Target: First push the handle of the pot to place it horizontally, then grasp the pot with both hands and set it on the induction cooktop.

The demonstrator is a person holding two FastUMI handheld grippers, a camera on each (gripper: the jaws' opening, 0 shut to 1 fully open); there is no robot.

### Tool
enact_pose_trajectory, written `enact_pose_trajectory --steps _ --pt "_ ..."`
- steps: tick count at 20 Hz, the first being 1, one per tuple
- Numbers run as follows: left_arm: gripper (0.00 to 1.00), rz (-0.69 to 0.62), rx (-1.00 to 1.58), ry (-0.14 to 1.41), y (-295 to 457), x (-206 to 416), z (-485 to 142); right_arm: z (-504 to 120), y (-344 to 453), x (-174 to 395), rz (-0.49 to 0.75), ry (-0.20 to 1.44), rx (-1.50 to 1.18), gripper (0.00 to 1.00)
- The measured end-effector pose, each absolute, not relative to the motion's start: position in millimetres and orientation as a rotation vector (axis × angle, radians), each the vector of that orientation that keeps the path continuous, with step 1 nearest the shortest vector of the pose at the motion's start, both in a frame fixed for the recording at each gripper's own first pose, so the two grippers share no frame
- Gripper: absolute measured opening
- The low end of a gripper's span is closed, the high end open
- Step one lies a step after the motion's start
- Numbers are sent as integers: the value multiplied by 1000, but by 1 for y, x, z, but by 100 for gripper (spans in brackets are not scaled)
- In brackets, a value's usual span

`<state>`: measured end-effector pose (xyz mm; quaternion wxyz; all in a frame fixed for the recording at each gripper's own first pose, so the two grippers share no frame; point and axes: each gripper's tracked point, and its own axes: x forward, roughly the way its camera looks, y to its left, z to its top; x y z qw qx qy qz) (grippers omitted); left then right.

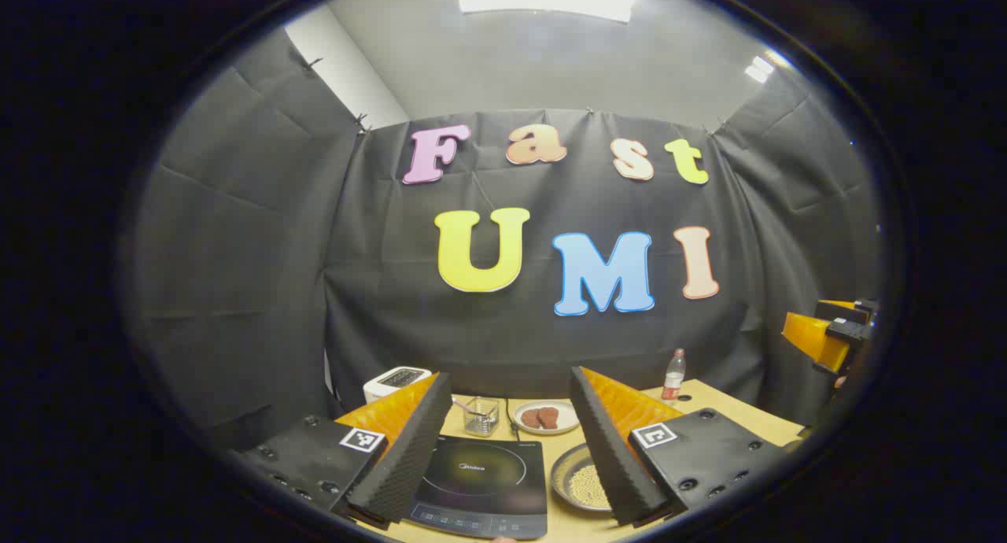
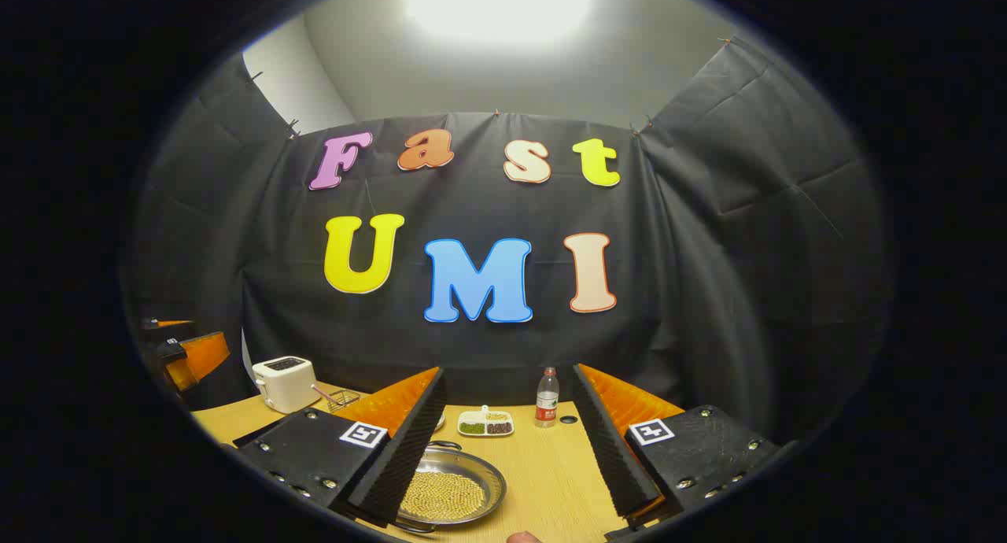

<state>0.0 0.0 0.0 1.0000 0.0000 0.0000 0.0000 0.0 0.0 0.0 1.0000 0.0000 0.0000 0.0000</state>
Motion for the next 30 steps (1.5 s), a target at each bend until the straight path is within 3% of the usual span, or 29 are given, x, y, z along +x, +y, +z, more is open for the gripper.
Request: enact_pose_trajectory --steps 8,9,10,19,21,23,24,25,27,29,30 --pt "100 -1 6 -21 -3 0 5 0 0 1 17 3 -2 96" --pt "94 -2 6 -23 -3 -1 7 1 1 2 18 2 -4 96" --pt "100 -1 8 -25 -5 -1 7 0 0 3 19 3 -6 96" --pt "96 9 13 -32 -7 2 8 -4 -1 9 29 15 -13 95" --pt "95 12 13 -34 -8 3 8 -6 0 10 36 24 -9 86" --pt "94 16 14 -37 -10 4 11 -7 -1 13 38 27 -7 85" --pt "100 18 15 -38 -9 4 11 -7 -1 12 42 28 -5 70" --pt "100 20 16 -40 -10 3 13 -7 2 13 53 32 -3 66" --pt "100 23 19 -40 -11 5 13 -8 -1 13 43 34 -11 66" --pt "100 30 23 -41 -12 6 13 -8 -1 16 61 34 -4 25" --pt "100 32 22 -43 -14 5 15 -11 2 15 72 41 -5 23"
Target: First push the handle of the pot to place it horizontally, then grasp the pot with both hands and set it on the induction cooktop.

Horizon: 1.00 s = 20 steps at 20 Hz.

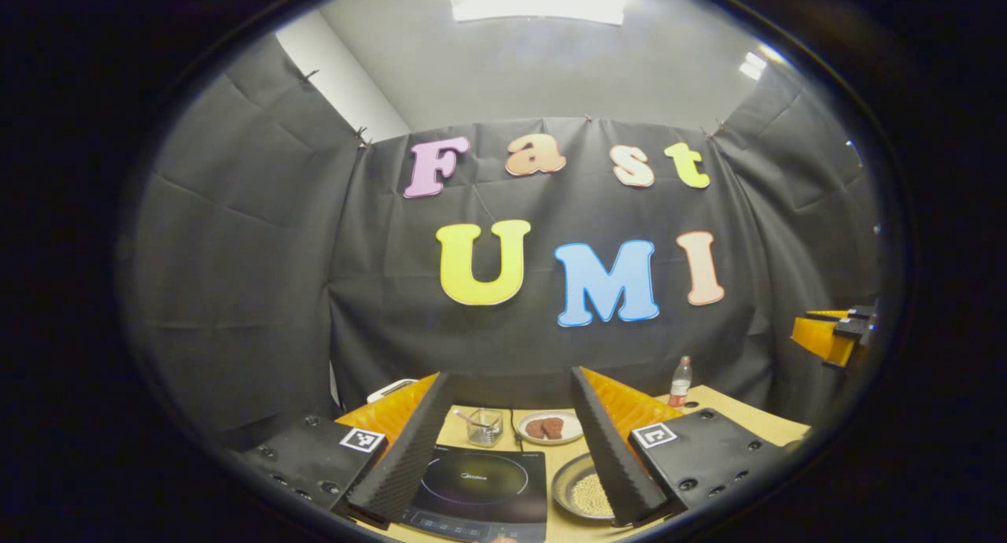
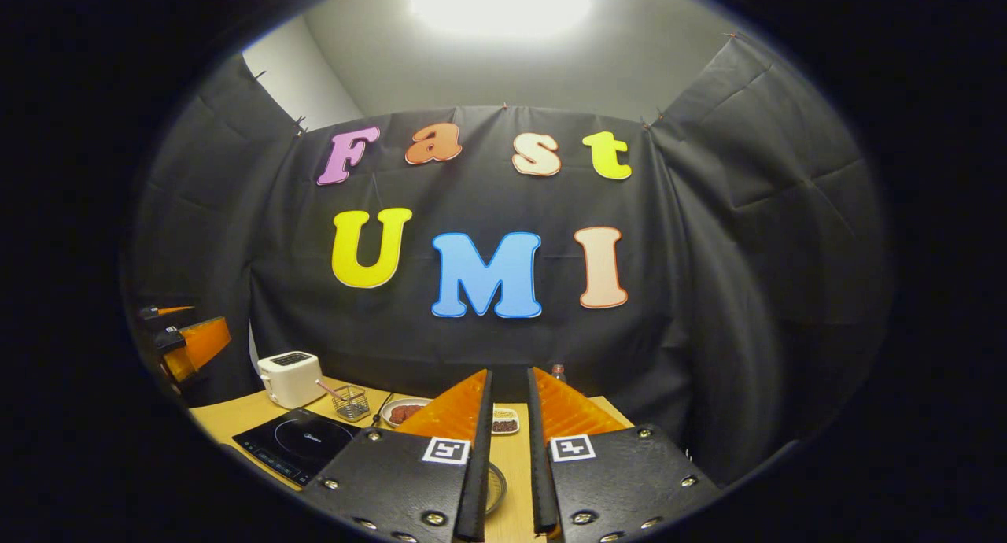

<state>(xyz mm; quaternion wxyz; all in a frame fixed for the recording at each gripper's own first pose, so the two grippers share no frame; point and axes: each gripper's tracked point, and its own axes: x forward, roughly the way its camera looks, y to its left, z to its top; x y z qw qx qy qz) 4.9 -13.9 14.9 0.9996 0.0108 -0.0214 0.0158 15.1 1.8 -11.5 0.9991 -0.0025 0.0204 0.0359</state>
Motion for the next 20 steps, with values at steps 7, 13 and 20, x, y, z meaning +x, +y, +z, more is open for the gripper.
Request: enact_pose_trajectory --steps 7,13,20 --pt "100 59 20 -49 -27 0 19 -8 -3 17 106 12 2 1" --pt "98 127 38 -35 -26 -15 15 -39 33 16 301 108 61 1" --pt "98 205 31 -8 4 -20 7 -94 99 5 518 291 64 1"
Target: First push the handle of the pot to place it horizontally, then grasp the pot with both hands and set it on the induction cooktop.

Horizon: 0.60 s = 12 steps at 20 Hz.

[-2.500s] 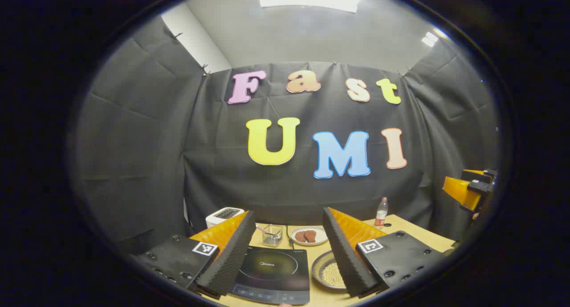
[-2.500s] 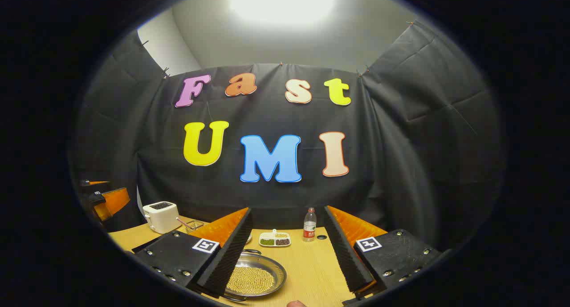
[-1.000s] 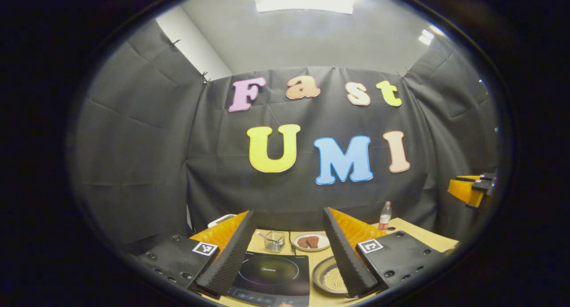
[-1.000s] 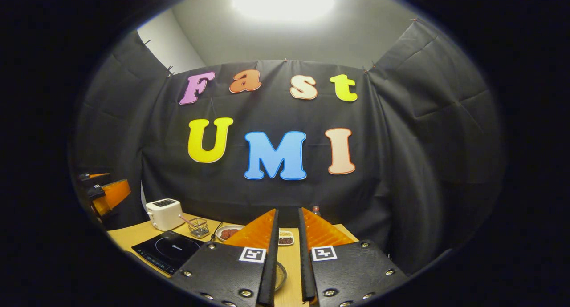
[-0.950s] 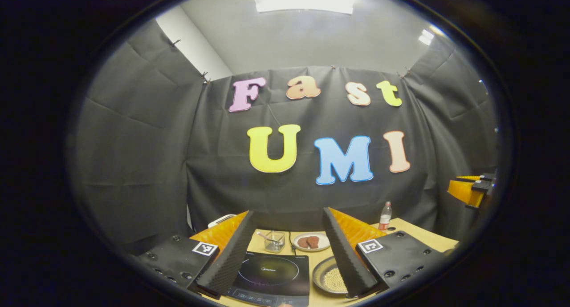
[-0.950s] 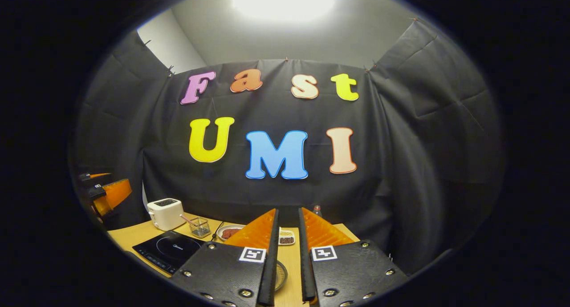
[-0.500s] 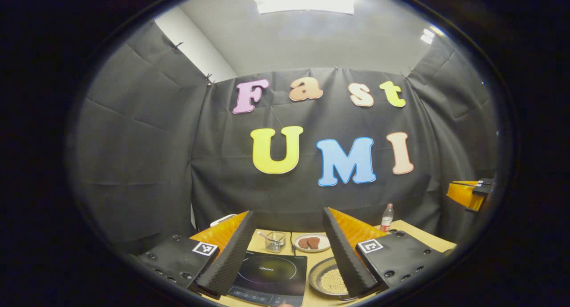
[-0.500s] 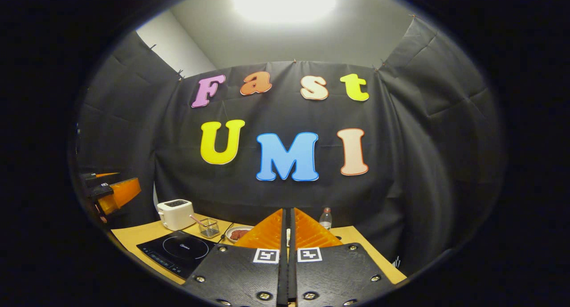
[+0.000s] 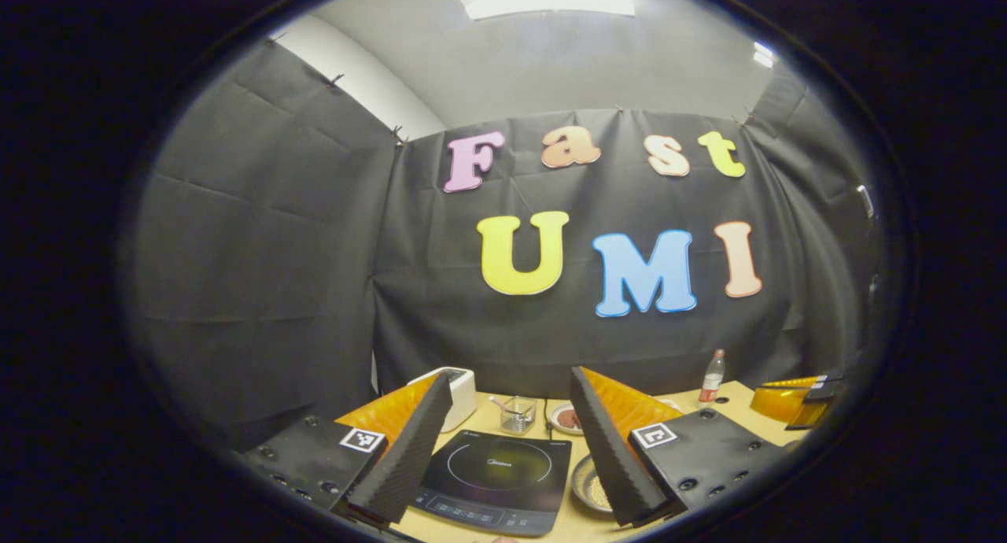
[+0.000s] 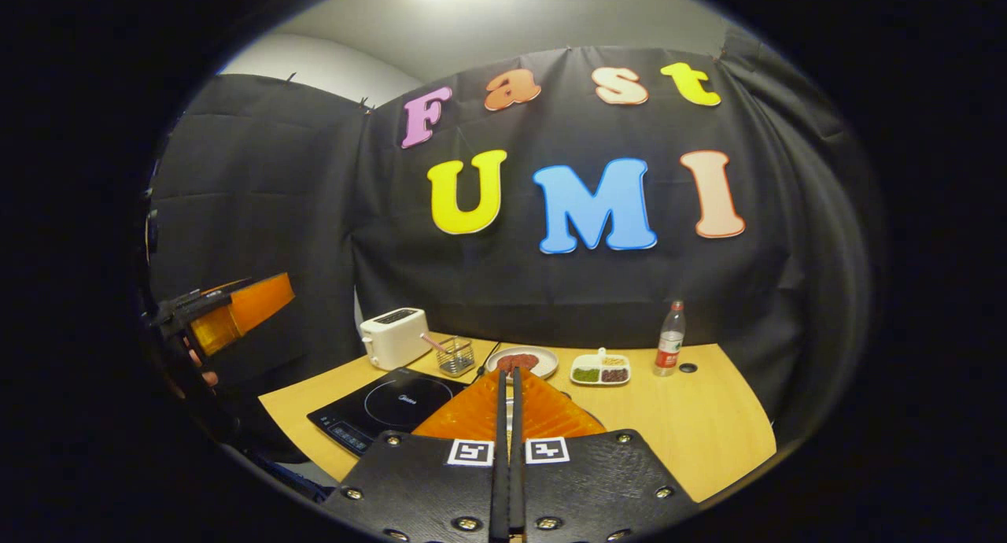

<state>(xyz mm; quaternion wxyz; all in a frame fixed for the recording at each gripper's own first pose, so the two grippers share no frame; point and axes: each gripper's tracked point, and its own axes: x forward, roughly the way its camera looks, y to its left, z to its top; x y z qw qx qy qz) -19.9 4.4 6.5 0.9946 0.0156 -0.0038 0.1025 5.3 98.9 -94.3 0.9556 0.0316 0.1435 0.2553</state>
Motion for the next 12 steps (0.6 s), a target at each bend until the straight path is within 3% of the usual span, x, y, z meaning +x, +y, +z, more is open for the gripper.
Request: enact_pose_trajectory --steps 1,3,5,12 --pt "100 203 37 -9 8 -16 8 -104 108 5 538 321 59 1" --pt "94 204 55 -6 17 -10 6 -123 132 0 599 388 61 1" --pt "100 212 60 -23 27 -3 13 -142 154 -4 654 455 52 1" --pt "100 238 44 -11 67 14 2 -210 208 -24 789 653 -33 1"
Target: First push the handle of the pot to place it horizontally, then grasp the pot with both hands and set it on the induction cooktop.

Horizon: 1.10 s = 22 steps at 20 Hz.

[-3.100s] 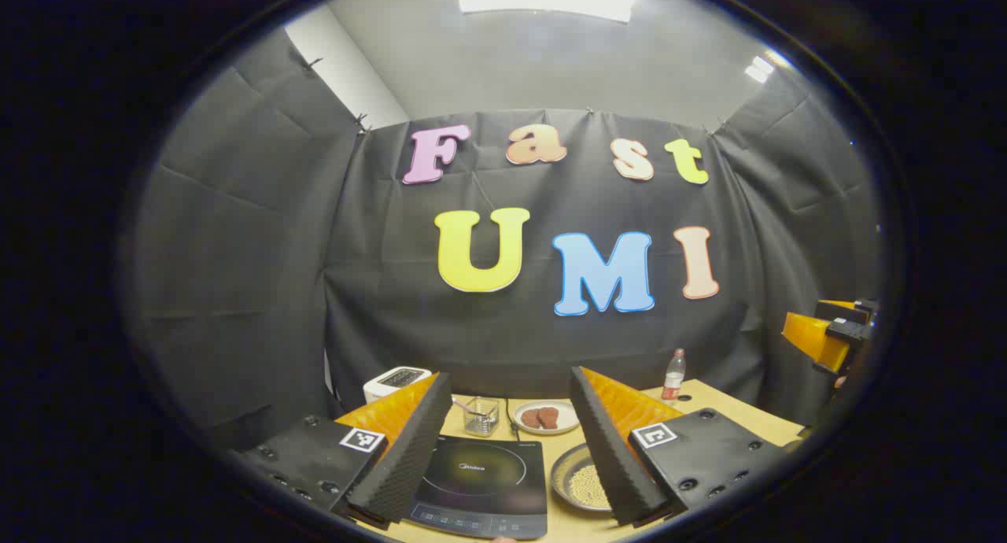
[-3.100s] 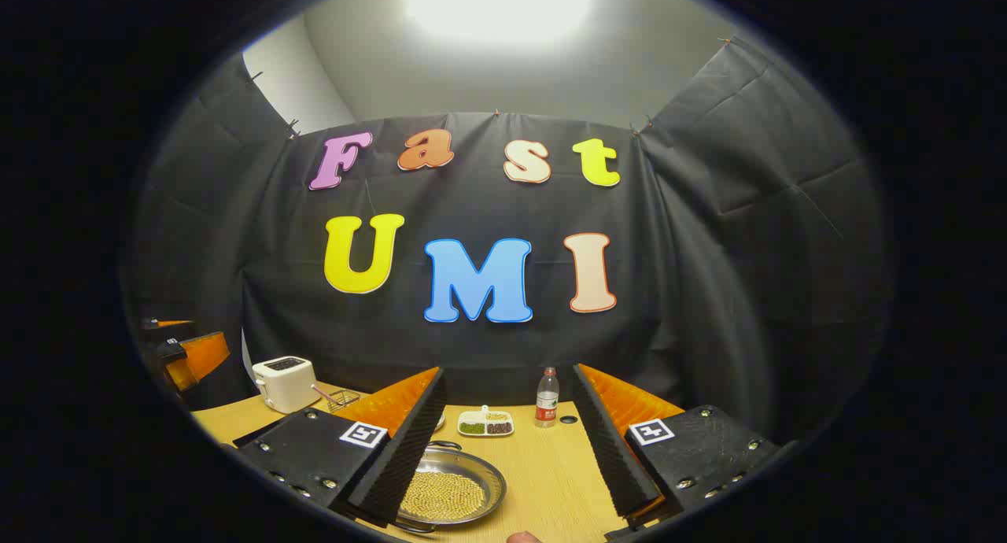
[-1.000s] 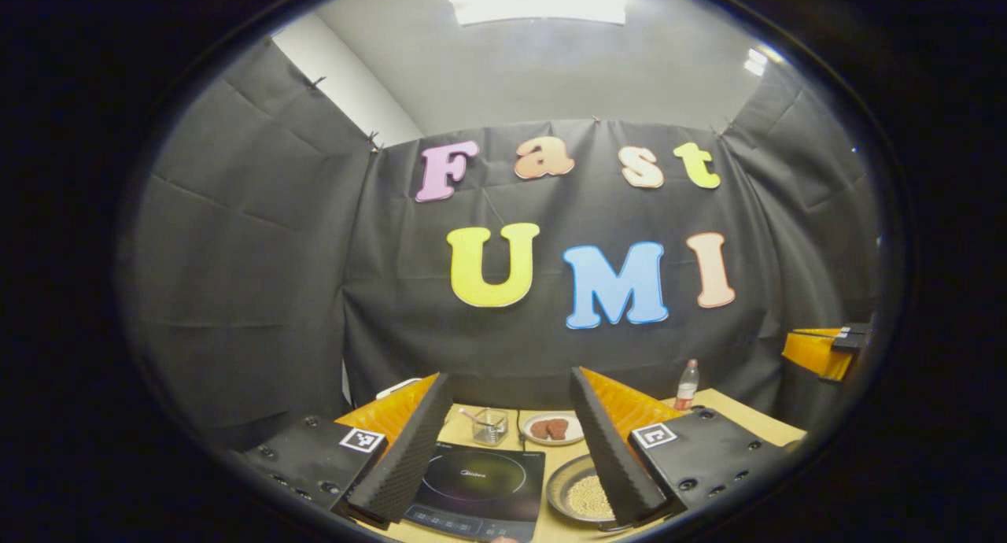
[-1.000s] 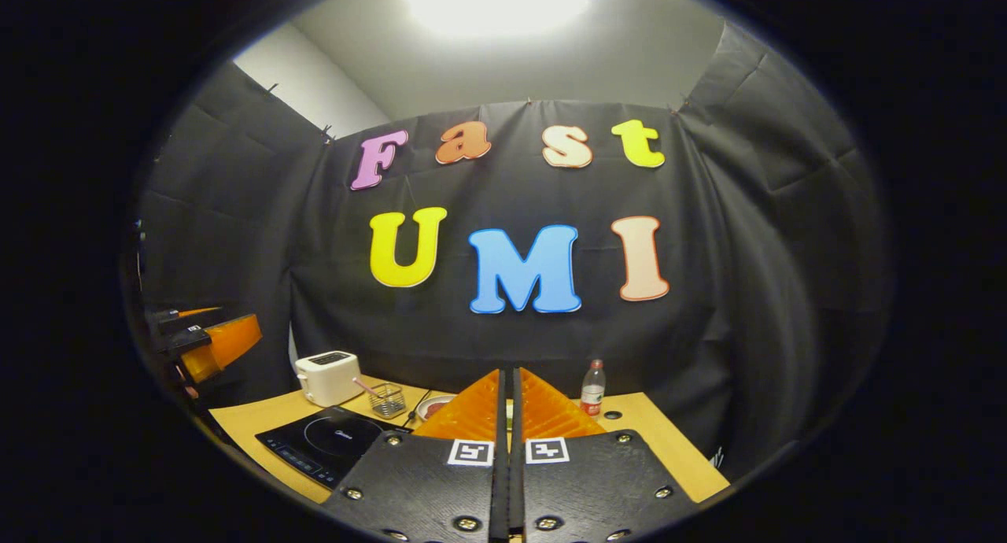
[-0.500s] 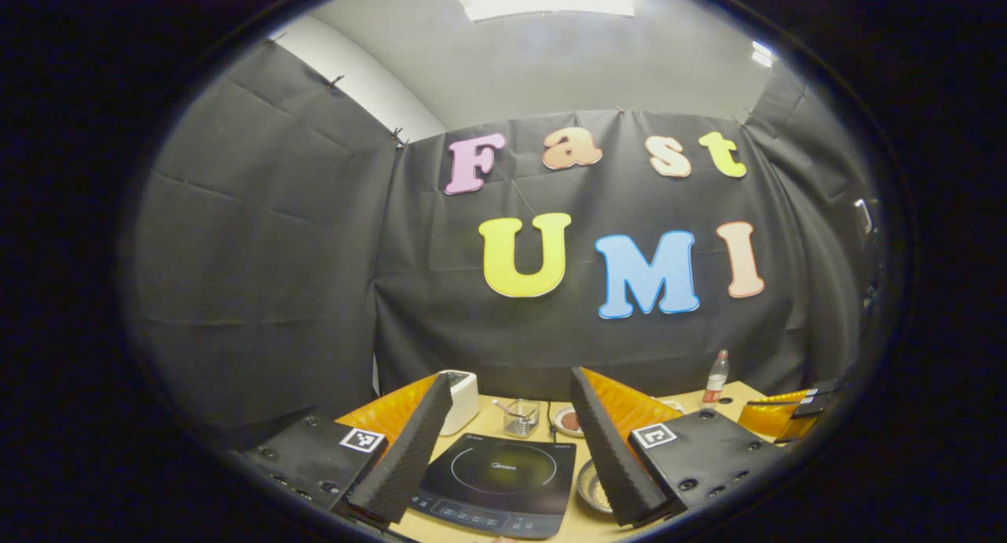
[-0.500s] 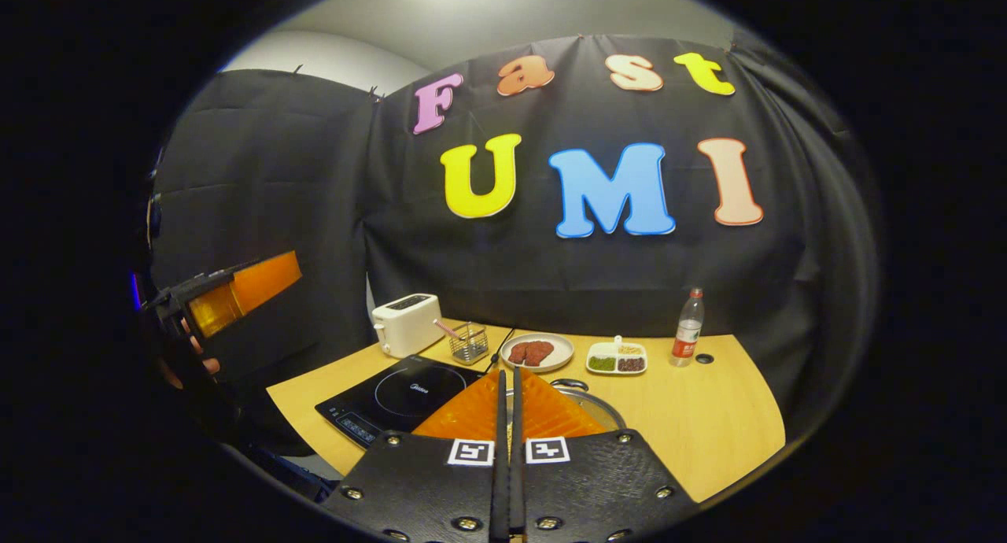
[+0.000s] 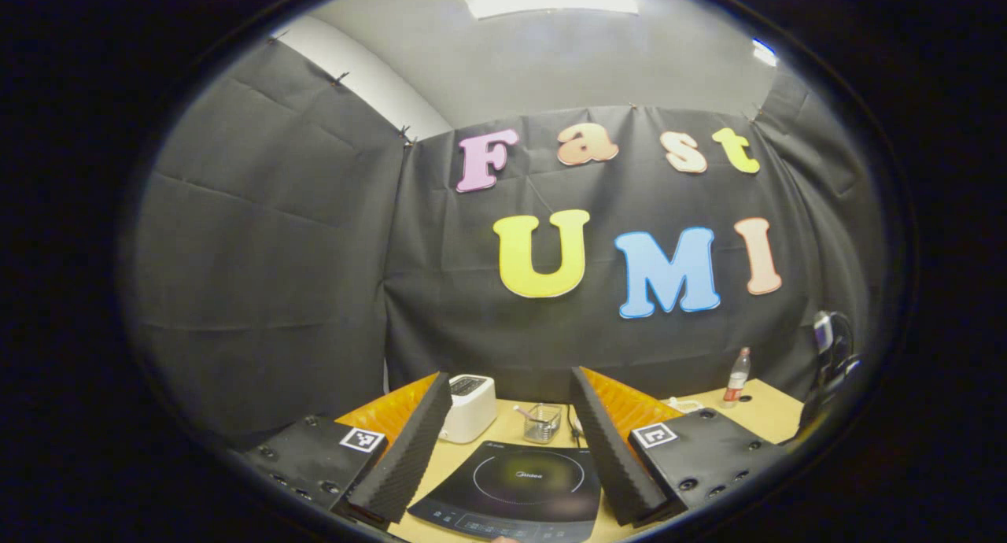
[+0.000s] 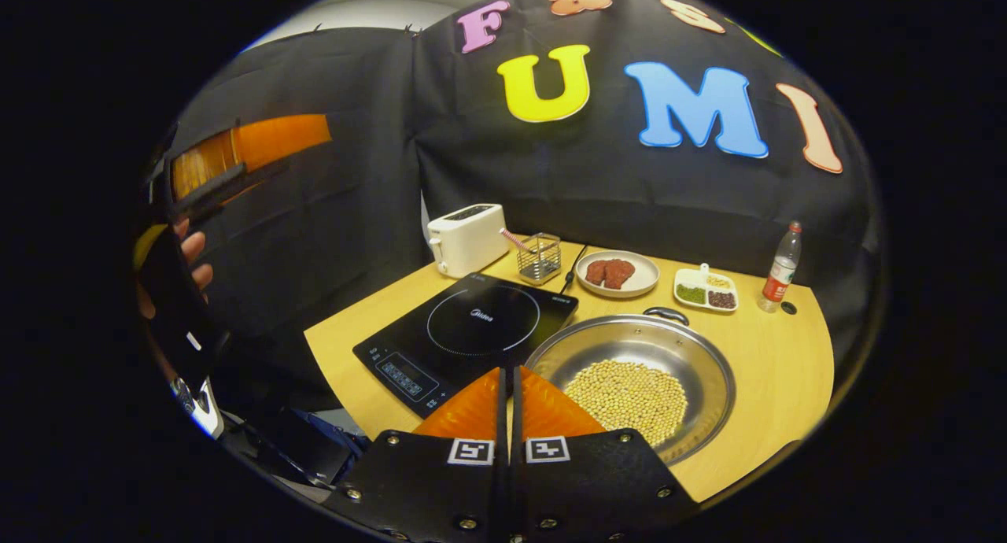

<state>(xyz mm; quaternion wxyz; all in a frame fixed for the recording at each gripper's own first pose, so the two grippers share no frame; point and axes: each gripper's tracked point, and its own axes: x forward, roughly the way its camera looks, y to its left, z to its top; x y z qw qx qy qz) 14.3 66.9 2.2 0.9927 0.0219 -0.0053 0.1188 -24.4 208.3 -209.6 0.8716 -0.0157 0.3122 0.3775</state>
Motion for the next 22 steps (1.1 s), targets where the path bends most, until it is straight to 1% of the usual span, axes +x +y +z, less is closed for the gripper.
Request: enact_pose_trajectory --steps 6,7,9,10,12,16,18,21,22 --pt "100 251 32 9 92 28 -10 -267 227 -44 827 857 -41 1" --pt "98 252 29 11 94 31 -11 -275 226 -46 828 886 -40 1" --pt "100 253 29 13 99 34 -15 -285 223 -50 829 936 -42 1" --pt "98 252 28 15 99 35 -16 -291 223 -53 825 954 -44 1" --pt "100 248 23 18 100 38 -19 -301 222 -57 818 986 -46 1" --pt "100 232 17 20 97 47 -23 -314 214 -60 794 1031 -65 1" --pt "99 223 13 20 95 52 -26 -320 210 -59 770 1048 -60 1" --pt "100 208 6 22 92 53 -27 -323 205 -52 730 1066 -33 1" --pt "99 204 4 22 92 53 -27 -324 202 -50 727 1071 -15 1"
